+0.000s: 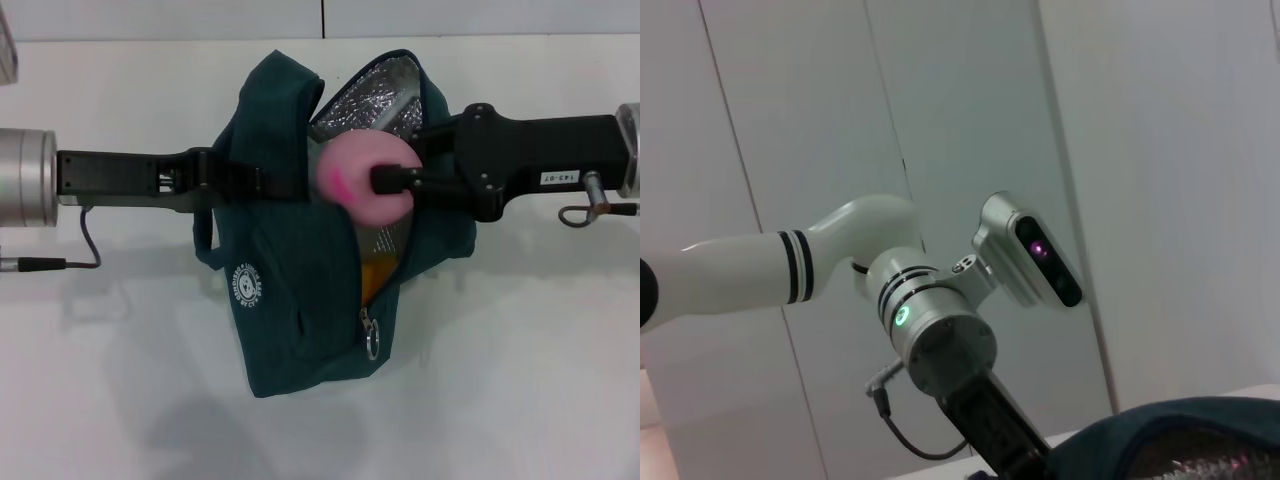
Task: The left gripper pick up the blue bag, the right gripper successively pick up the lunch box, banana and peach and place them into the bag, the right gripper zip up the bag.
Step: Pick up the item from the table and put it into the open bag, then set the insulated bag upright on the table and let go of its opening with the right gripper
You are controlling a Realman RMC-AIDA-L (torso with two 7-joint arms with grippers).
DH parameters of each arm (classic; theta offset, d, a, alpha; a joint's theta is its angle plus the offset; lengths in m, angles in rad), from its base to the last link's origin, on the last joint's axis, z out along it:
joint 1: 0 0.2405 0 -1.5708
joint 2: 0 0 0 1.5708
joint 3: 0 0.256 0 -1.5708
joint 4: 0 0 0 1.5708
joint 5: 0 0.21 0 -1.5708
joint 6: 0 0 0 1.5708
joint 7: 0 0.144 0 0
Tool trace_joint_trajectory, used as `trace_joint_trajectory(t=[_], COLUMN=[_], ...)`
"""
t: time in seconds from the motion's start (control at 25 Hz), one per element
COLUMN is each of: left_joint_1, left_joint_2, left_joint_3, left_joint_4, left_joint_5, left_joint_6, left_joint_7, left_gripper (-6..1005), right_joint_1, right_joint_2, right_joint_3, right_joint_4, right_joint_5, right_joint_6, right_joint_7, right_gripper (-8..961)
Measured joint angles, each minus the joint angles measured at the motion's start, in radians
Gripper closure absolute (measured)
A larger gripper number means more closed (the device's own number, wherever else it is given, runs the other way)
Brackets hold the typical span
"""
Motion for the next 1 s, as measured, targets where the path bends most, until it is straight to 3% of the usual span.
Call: trace_joint_trajectory(t=[0.08,0.52,0.76,1.0], left_joint_1=[0.000,-0.002,0.002,0.003], left_joint_2=[0.000,-0.002,-0.001,-0.001], left_joint_3=[-0.001,0.002,0.000,0.005], left_joint_4=[0.000,0.000,0.000,0.000], left_joint_5=[0.000,0.000,0.000,0.003], left_joint_6=[0.000,-0.001,-0.001,-0.001], left_joint_7=[0.000,0.001,0.001,0.001], left_gripper=[967,968,967,967], right_joint_1=[0.000,0.002,-0.005,-0.015], right_joint_2=[-0.003,-0.002,-0.009,-0.044], right_joint_3=[0.000,-0.003,0.043,0.050], right_joint_4=[0.000,0.006,-0.038,-0.149], right_joint_5=[0.000,-0.008,-0.006,-0.085], right_joint_6=[0.002,0.023,0.063,0.208], right_joint_7=[0.001,0.009,0.089,0.322], right_gripper=[764,286,177,139])
